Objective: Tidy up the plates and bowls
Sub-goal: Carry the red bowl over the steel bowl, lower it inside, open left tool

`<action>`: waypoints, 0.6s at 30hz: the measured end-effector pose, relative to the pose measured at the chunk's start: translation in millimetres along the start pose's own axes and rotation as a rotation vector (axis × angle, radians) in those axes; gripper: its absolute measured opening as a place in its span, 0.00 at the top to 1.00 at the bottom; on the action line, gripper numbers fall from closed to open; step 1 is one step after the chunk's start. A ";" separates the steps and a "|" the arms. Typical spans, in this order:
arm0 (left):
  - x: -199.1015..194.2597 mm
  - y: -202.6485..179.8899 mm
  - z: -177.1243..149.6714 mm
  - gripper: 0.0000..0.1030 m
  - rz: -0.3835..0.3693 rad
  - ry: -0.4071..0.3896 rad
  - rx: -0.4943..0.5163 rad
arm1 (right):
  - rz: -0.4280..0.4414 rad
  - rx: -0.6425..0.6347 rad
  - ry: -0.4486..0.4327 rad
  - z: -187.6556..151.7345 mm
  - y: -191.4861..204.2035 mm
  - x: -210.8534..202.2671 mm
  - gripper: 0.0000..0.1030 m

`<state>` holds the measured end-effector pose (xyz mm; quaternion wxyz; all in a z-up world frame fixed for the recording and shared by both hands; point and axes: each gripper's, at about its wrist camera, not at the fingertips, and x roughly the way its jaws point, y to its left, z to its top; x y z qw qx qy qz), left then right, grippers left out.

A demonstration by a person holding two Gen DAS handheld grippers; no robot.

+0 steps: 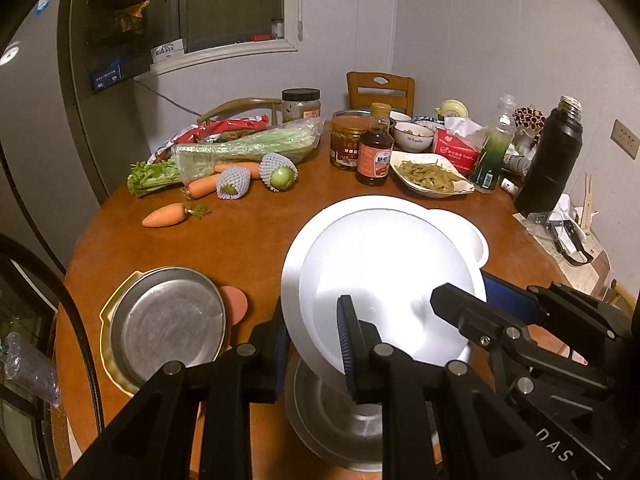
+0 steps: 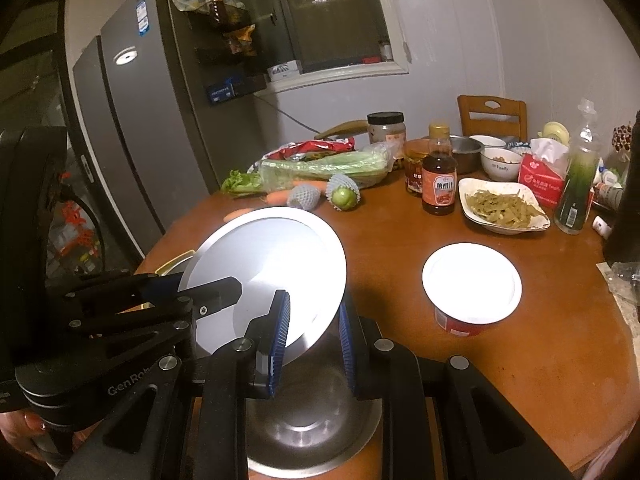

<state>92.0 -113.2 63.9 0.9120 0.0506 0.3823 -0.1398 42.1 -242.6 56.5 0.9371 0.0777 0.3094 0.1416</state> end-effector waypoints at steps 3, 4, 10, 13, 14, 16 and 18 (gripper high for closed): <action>-4.5 -1.8 -5.3 0.79 0.003 0.000 0.003 | 0.000 -0.006 -0.003 -4.5 3.1 -6.6 0.75; -5.6 -2.6 -7.2 0.79 0.005 0.004 0.004 | 0.000 -0.006 -0.002 -5.4 3.7 -7.8 0.75; -11.8 -6.2 -16.4 0.79 0.012 0.008 0.009 | 0.003 -0.015 0.001 -15.2 7.5 -17.3 0.75; -13.1 -9.0 -23.0 0.79 0.012 0.015 0.012 | 0.004 -0.017 0.012 -20.4 8.1 -20.0 0.74; -12.9 -10.1 -25.5 0.79 0.010 0.020 0.012 | 0.005 -0.017 0.016 -22.8 8.1 -20.7 0.74; -12.7 -11.7 -28.9 0.79 0.010 0.027 0.018 | 0.004 -0.015 0.025 -26.8 7.6 -21.3 0.74; -10.9 -12.6 -33.0 0.79 0.013 0.038 0.019 | 0.002 -0.017 0.030 -30.7 7.1 -21.8 0.74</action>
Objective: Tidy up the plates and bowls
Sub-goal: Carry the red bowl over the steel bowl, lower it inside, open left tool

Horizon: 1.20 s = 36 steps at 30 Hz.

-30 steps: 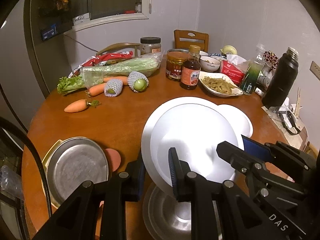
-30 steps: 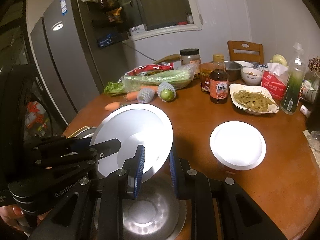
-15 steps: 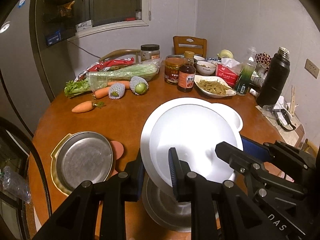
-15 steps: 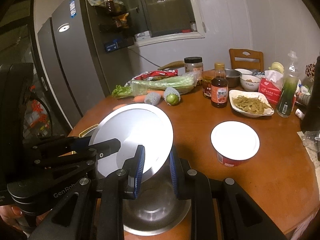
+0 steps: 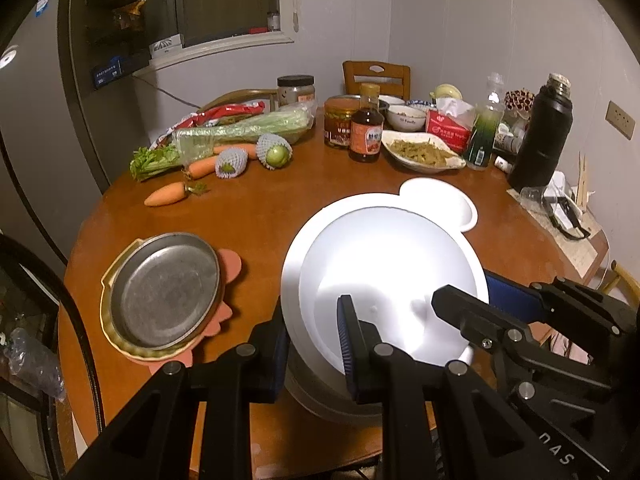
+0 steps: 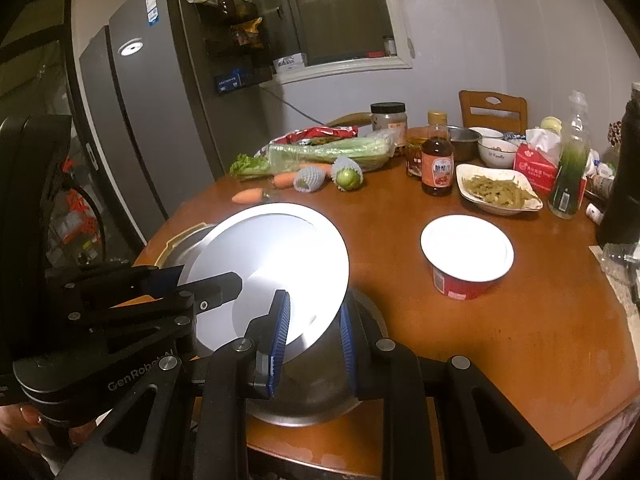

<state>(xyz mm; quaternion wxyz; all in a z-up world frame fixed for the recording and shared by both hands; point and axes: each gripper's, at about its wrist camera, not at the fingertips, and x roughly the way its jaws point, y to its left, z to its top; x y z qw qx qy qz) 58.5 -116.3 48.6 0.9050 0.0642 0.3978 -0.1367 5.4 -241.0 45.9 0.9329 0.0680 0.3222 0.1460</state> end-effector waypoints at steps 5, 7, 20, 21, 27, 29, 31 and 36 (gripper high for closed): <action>8.3 -0.6 -9.0 0.78 0.006 0.029 -0.005 | 0.003 -0.006 0.021 -9.0 0.4 2.2 0.74; 10.8 -1.6 -10.2 0.78 0.010 0.036 0.000 | -0.001 -0.010 0.027 -10.8 0.8 3.6 0.74; 25.4 -4.9 -16.5 0.77 0.014 0.072 0.000 | -0.006 -0.017 0.056 -17.7 -1.0 10.4 0.73; 27.0 -5.3 -17.4 0.77 0.014 0.075 0.001 | -0.005 -0.016 0.060 -18.6 -1.7 11.9 0.73; 36.2 -6.4 -20.1 0.77 0.012 0.092 0.002 | -0.010 -0.020 0.081 -21.3 -4.6 20.6 0.73; 38.8 -6.7 -20.3 0.77 0.009 0.097 0.002 | -0.010 -0.017 0.083 -22.5 -6.2 22.4 0.73; 41.2 -7.4 -20.8 0.77 0.010 0.102 0.003 | -0.012 -0.016 0.086 -23.1 -7.4 24.2 0.73; 45.8 -7.6 -21.2 0.77 0.007 0.107 0.006 | -0.017 -0.012 0.098 -25.2 -9.5 30.1 0.73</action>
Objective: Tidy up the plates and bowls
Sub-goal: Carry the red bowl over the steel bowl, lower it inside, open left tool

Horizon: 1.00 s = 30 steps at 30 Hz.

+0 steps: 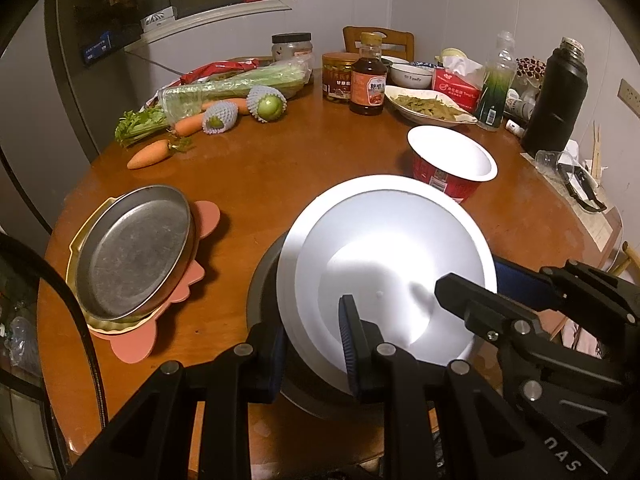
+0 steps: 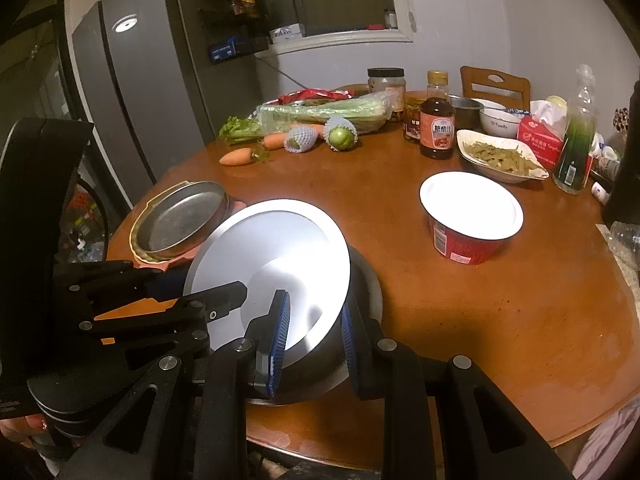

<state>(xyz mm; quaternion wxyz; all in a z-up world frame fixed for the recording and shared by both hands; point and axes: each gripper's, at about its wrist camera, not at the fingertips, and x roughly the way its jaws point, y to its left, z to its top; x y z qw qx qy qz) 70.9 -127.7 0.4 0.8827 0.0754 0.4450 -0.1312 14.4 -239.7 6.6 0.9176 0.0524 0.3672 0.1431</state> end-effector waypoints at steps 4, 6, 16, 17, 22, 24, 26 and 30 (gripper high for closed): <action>4.3 0.3 -0.4 0.77 0.001 0.007 -0.001 | -0.008 0.000 0.016 -0.4 -1.3 6.1 0.73; 6.7 0.7 -0.6 0.77 -0.002 0.009 -0.003 | -0.013 -0.006 0.020 -1.1 -1.0 7.9 0.73; 17.6 1.9 -1.5 0.77 0.001 0.022 -0.007 | -0.037 -0.020 0.050 -5.7 -3.2 20.4 0.73; 17.8 2.2 -2.2 0.77 0.001 0.024 -0.007 | -0.037 -0.019 0.053 -5.9 -3.6 21.7 0.73; 19.0 3.4 -2.4 0.77 0.002 0.025 -0.013 | -0.042 -0.022 0.058 -6.2 -3.1 24.3 0.73; 18.8 3.7 -1.7 0.77 0.003 0.020 -0.013 | -0.044 -0.025 0.056 -5.9 -2.4 24.5 0.73; 19.7 4.2 -1.8 0.77 0.002 0.022 -0.015 | -0.048 -0.022 0.059 -5.1 -2.9 25.6 0.73; 18.0 4.6 -0.7 0.76 -0.001 0.016 -0.017 | -0.052 -0.022 0.058 -5.3 -2.1 25.9 0.73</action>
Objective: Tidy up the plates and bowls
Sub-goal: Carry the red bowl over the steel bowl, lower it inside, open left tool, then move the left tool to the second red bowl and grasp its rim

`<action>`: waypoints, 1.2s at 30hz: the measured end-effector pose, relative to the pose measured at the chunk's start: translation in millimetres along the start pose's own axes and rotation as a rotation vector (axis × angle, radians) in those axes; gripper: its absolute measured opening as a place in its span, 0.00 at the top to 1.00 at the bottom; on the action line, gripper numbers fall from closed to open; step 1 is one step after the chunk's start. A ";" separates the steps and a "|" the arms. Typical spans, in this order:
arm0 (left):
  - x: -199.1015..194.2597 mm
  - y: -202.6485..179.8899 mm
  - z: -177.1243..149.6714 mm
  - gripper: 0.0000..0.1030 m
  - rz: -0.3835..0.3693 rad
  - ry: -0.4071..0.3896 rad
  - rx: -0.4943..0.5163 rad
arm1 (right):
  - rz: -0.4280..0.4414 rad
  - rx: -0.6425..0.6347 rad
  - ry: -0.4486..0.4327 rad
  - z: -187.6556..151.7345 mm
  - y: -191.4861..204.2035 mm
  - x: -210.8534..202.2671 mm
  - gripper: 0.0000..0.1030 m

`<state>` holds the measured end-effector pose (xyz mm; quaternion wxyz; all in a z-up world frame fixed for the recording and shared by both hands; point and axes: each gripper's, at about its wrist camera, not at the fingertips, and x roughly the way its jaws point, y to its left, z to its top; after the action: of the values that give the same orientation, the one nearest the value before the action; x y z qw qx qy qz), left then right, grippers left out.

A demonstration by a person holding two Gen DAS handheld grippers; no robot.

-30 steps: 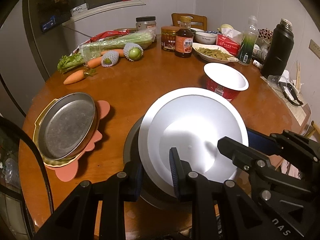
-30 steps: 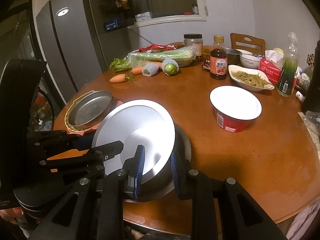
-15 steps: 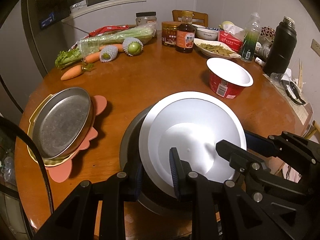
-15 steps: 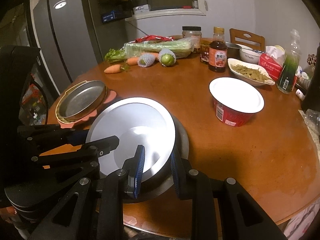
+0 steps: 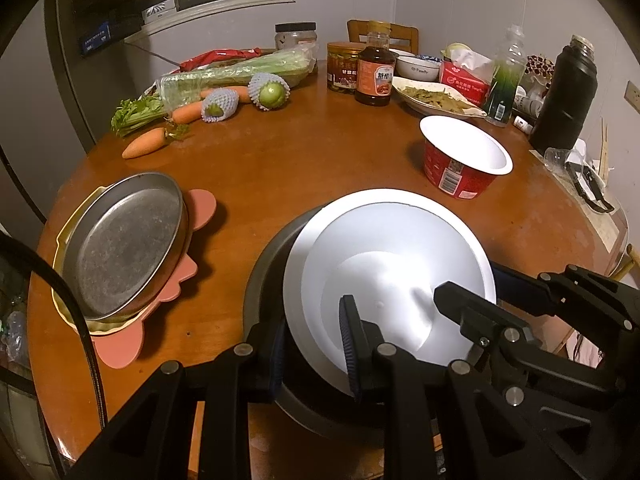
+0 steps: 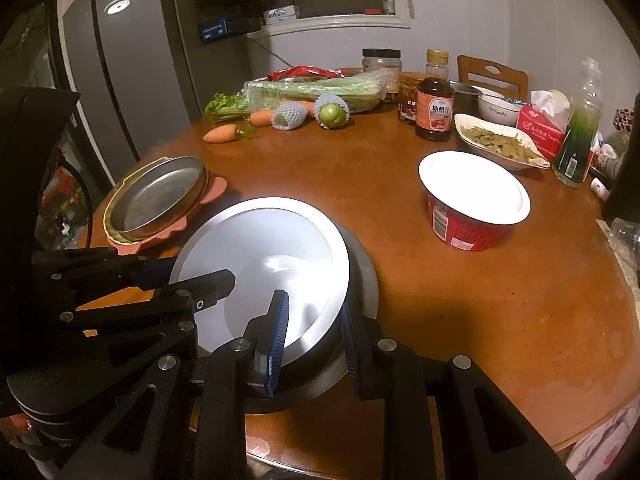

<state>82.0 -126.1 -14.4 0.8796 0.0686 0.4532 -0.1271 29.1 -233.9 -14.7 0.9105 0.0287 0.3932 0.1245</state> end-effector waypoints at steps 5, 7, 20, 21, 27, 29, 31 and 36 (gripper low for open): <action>0.2 3.3 0.2 0.76 -0.009 -0.003 -0.014 | 0.006 0.013 0.003 0.3 -0.8 -0.2 0.71; 0.0 4.8 0.4 0.75 -0.014 -0.003 -0.023 | 0.005 0.012 -0.003 0.3 -1.4 -0.9 0.69; -8.6 10.9 1.2 0.71 -0.035 -0.034 -0.041 | -0.026 0.032 -0.016 3.6 -6.1 -5.8 0.66; -10.1 11.2 1.2 0.71 -0.036 -0.040 -0.040 | -0.027 0.031 -0.015 3.6 -6.5 -5.7 0.66; -20.7 10.6 1.8 0.52 0.015 -0.084 -0.031 | -0.034 0.040 -0.020 4.0 -7.9 -8.1 0.65; -26.5 11.3 2.6 0.50 0.013 -0.102 -0.030 | -0.033 0.032 -0.027 4.2 -6.5 -11.2 0.65; -30.1 11.7 3.9 0.50 0.018 -0.111 -0.028 | -0.032 0.028 -0.036 4.6 -5.9 -14.7 0.65; -37.6 12.1 5.9 0.48 0.030 -0.130 -0.032 | -0.027 0.033 -0.064 7.2 -6.9 -24.5 0.65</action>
<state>69.1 -109.9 19.7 0.9101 0.0528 0.3959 -0.1109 19.5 -246.3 6.5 0.9236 0.0426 0.3664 0.1048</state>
